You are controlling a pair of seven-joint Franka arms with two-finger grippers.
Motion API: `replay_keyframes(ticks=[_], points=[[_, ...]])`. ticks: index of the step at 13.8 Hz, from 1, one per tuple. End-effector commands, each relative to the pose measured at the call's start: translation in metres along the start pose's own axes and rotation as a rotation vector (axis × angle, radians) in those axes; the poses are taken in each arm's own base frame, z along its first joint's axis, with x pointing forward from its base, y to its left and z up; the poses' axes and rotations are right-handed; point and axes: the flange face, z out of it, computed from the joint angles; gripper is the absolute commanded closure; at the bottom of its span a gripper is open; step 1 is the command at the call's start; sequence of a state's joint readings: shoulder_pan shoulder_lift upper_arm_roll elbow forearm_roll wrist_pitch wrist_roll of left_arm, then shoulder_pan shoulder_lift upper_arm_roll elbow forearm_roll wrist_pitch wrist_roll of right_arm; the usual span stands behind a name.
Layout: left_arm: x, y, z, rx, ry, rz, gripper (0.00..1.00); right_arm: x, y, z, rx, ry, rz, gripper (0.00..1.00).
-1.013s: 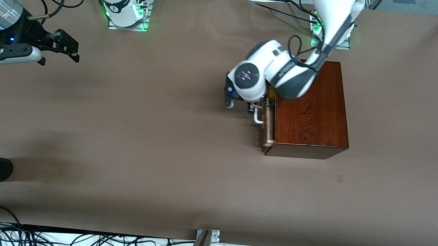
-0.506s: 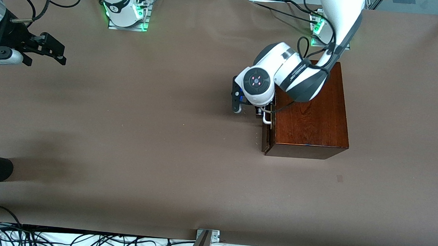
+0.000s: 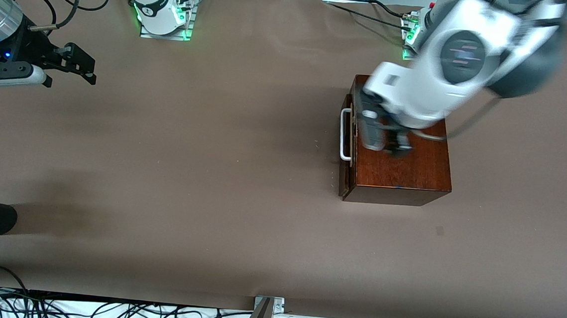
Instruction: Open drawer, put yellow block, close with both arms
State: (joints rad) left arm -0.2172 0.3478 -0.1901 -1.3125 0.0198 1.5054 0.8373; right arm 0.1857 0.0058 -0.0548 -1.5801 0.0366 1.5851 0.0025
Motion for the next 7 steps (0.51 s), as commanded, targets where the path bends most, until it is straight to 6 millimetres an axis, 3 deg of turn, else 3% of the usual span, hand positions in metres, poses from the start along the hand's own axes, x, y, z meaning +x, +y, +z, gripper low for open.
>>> replay_keyframes(ticks=[1,2,4,7], points=[[-0.063,-0.069,0.010,-0.035,0.027,-0.152,0.00,0.002,0.003,-0.004,-0.019,0.009,0.007,0.00],[-0.094,-0.090,0.005,0.007,0.036,-0.262,0.00,0.002,0.003,-0.004,-0.019,0.009,0.005,0.00],[-0.126,-0.102,0.002,0.057,0.093,-0.516,0.00,0.002,0.003,-0.004,-0.019,0.009,0.007,0.00],[-0.170,-0.070,-0.020,0.053,0.148,-0.984,0.00,0.002,0.003,-0.004,-0.020,0.010,0.007,0.00]])
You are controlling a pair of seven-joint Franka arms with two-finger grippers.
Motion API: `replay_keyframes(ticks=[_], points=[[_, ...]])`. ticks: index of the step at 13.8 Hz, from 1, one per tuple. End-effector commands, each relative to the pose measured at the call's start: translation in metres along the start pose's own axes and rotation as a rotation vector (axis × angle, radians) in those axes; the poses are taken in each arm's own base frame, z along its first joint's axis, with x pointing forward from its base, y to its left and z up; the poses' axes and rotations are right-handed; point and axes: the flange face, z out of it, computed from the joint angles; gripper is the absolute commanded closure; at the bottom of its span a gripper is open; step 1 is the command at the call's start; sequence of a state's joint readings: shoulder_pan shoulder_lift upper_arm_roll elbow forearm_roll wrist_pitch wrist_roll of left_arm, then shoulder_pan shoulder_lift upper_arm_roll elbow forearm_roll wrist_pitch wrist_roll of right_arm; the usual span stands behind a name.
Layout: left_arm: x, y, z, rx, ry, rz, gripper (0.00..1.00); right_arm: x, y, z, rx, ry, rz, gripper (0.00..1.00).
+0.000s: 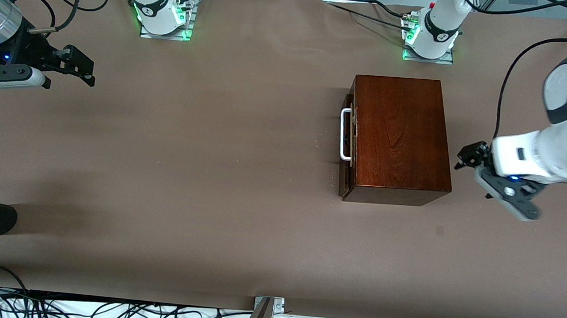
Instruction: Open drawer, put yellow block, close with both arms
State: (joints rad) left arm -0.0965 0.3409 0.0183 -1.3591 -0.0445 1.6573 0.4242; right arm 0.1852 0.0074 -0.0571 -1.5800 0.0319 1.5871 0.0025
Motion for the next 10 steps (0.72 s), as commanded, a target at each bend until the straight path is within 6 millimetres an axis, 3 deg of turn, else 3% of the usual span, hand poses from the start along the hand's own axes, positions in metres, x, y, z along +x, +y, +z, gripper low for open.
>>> replay_keyframes(ticks=[1,4,5,10], points=[[-0.056,0.014,-0.034,0.028,0.025,-0.337,0.00,0.002,0.000,-0.005,-0.015,0.011,0.002,0.00],[-0.093,0.022,-0.049,0.046,0.034,-0.643,0.00,0.003,0.001,-0.006,-0.014,0.019,0.004,0.00],[-0.100,0.021,-0.048,0.043,0.032,-0.659,0.00,0.003,0.000,-0.007,-0.011,0.020,0.005,0.00],[-0.100,0.019,-0.043,0.046,0.014,-0.647,0.00,0.004,-0.001,-0.006,0.000,0.026,0.004,0.00]])
